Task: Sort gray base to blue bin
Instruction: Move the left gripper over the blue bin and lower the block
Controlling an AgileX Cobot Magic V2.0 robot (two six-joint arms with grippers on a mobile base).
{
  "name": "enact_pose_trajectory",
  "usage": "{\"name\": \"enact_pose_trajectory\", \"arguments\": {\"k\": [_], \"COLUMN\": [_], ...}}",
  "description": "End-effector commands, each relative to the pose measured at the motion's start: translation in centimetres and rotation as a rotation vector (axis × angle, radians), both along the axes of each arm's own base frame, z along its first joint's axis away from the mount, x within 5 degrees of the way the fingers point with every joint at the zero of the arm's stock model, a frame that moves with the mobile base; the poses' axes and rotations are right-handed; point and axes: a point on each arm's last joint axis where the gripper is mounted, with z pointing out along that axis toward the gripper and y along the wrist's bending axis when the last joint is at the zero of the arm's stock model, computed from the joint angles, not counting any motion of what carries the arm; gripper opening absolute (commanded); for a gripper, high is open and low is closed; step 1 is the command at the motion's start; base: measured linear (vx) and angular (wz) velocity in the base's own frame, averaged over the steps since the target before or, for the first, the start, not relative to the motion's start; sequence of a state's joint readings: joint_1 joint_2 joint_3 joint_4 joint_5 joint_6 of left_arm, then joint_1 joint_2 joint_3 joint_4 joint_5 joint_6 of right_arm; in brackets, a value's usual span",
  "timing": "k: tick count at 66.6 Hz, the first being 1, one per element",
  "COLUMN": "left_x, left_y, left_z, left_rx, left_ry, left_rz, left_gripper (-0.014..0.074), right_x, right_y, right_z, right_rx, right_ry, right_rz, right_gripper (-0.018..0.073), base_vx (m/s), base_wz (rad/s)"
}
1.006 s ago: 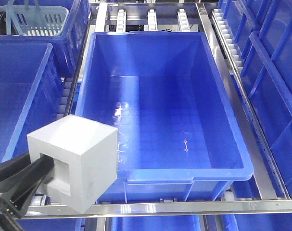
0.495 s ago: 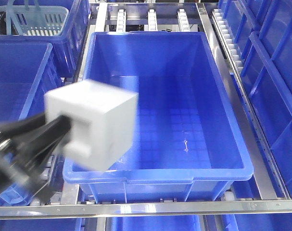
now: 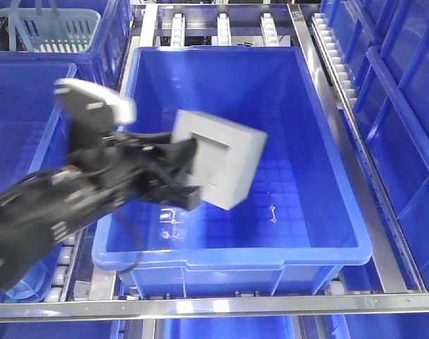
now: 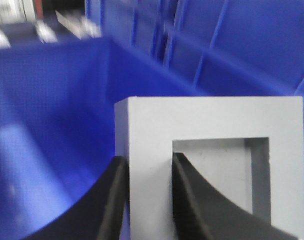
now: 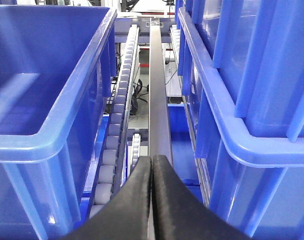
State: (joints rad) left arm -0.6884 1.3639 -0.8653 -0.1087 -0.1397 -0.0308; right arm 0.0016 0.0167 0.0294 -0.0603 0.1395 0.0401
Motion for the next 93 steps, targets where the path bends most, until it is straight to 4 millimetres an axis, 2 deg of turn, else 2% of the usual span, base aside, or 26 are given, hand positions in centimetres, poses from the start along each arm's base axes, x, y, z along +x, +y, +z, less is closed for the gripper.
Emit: {"name": "enact_pose_trajectory", "arguments": {"k": [1, 17, 45, 68, 93], "left_x": [1.9, 6.7, 11.1, 13.9, 14.7], "left_y": [-0.5, -0.7, -4.1, -6.1, -6.7], "left_z": [2.4, 1.4, 0.0, -1.9, -3.9], "left_rx": [-0.038, 0.070, 0.290, 0.374, 0.409], "left_ry": [-0.029, 0.137, 0.350, 0.473, 0.523], "left_rz": [0.026, 0.084, 0.011, -0.014, -0.020], "left_gripper": [0.0022, 0.0031, 0.0064, 0.0141, 0.0302], "right_x": [0.2, 0.2, 0.2, 0.2, 0.2], "right_y": [0.1, 0.1, 0.1, 0.1, 0.1], "right_z": [0.1, 0.1, 0.1, 0.1, 0.1], "right_rx": [-0.013, -0.013, -0.013, -0.013, -0.013], "right_ry": [-0.052, -0.052, -0.052, -0.052, -0.052], "right_rz": [0.007, 0.007, 0.007, 0.007, 0.007], "right_gripper": [-0.0009, -0.0009, -0.0009, -0.0009, -0.0009], "base_vx": [0.00, 0.00, 0.00, 0.00, 0.00], "base_wz": [0.00, 0.00, 0.00, 0.00, 0.00]}}
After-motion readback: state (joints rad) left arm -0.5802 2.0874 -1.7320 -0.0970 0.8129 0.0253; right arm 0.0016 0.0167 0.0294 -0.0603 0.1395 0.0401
